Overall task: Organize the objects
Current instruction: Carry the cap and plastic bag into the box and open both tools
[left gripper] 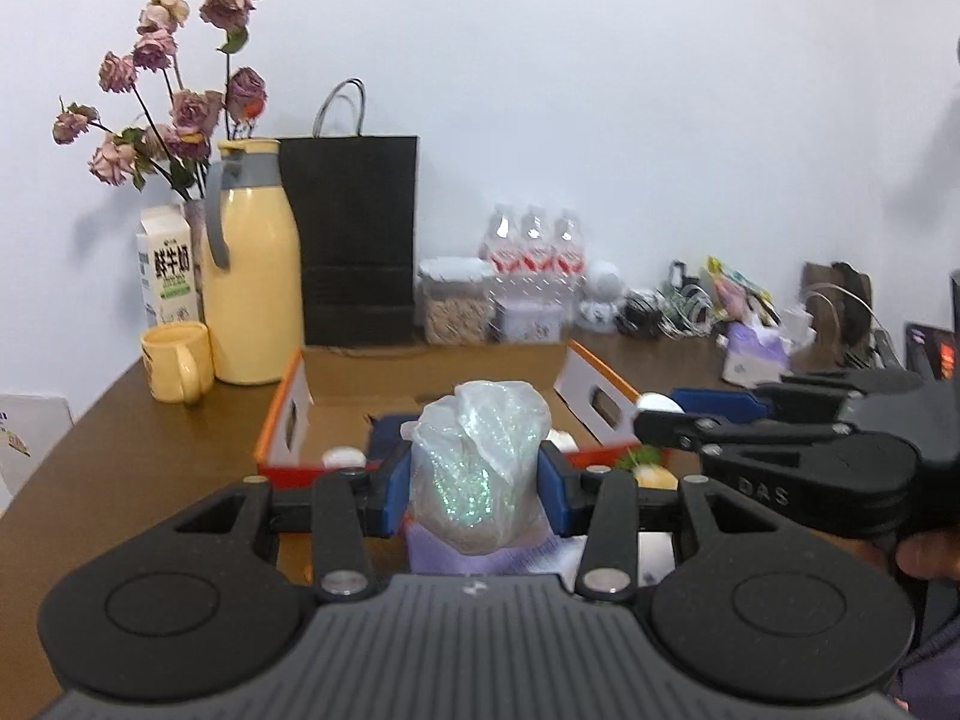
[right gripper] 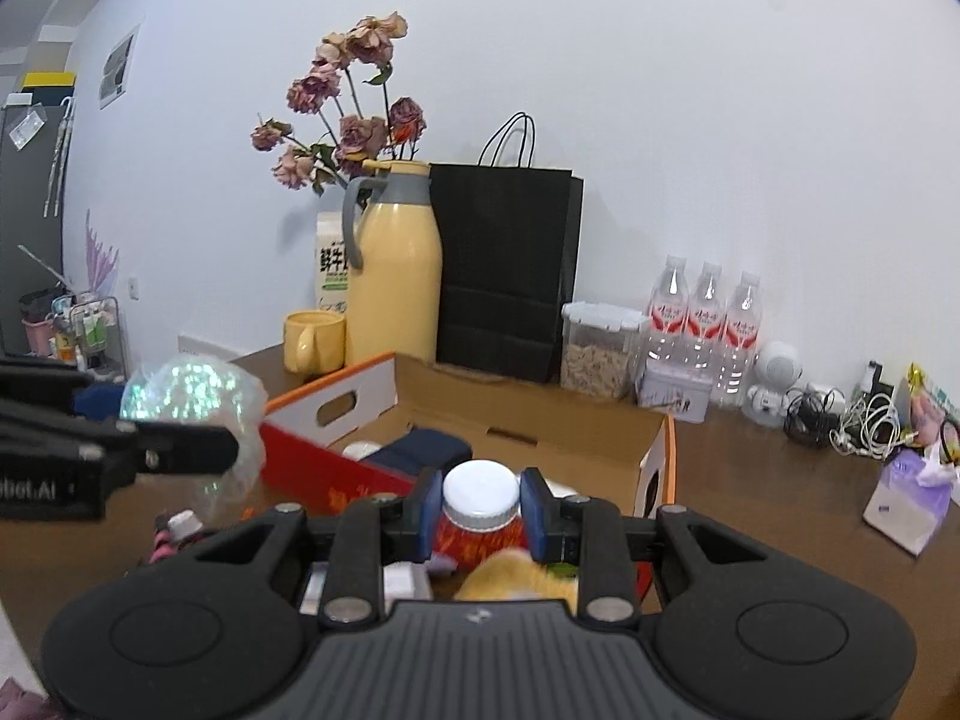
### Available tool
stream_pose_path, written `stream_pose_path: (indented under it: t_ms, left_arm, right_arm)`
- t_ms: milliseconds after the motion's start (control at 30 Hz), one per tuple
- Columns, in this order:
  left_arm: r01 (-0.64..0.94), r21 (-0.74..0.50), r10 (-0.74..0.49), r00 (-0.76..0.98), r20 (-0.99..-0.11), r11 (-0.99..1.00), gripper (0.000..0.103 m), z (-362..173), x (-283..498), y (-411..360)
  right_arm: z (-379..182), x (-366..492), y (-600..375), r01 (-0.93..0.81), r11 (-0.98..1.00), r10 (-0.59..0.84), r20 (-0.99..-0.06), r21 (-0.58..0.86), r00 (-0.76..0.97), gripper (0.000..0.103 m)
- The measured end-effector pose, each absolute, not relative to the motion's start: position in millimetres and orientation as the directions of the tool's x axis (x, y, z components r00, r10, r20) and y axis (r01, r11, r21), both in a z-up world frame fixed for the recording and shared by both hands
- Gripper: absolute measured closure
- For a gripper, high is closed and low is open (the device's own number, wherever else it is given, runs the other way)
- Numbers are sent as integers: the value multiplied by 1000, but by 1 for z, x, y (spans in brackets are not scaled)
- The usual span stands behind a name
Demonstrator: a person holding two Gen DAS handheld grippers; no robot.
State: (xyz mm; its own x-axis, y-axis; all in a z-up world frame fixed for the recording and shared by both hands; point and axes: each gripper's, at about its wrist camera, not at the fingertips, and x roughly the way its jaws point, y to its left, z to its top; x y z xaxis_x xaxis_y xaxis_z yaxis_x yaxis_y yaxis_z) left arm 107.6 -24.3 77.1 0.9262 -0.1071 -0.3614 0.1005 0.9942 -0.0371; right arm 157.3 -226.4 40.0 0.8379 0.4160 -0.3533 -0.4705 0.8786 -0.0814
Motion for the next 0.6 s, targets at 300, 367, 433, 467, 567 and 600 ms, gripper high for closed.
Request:
stream_pose_path:
  t_ms: [300,367,433,467,567,600]
  left_arm:
    - [45,-52,-62,915,-398,998,59,84,178,5]
    - [22,-61,-46,905,-422,998,59,81,197,12]
    - [2,-65,-31,892,-450,998,59,76,212,19]
    - [-11,-77,-26,887,-461,997,59,73,221,23]
    - [-31,-99,-21,875,-483,995,59,64,241,33]
    - [-38,-102,-17,872,-489,994,59,61,247,36]
  right_arm:
    - [33,220,-217,-422,904,366,-384,-69,848,76]
    - [29,234,-215,-410,910,354,-394,-64,848,76]
    - [25,248,-215,-395,917,341,-405,-55,848,76]
    - [22,255,-214,-388,920,336,-411,-49,848,76]
    - [13,273,-213,-374,927,323,-429,-38,843,76]
    - [8,279,-212,-370,928,319,-438,-34,840,76]
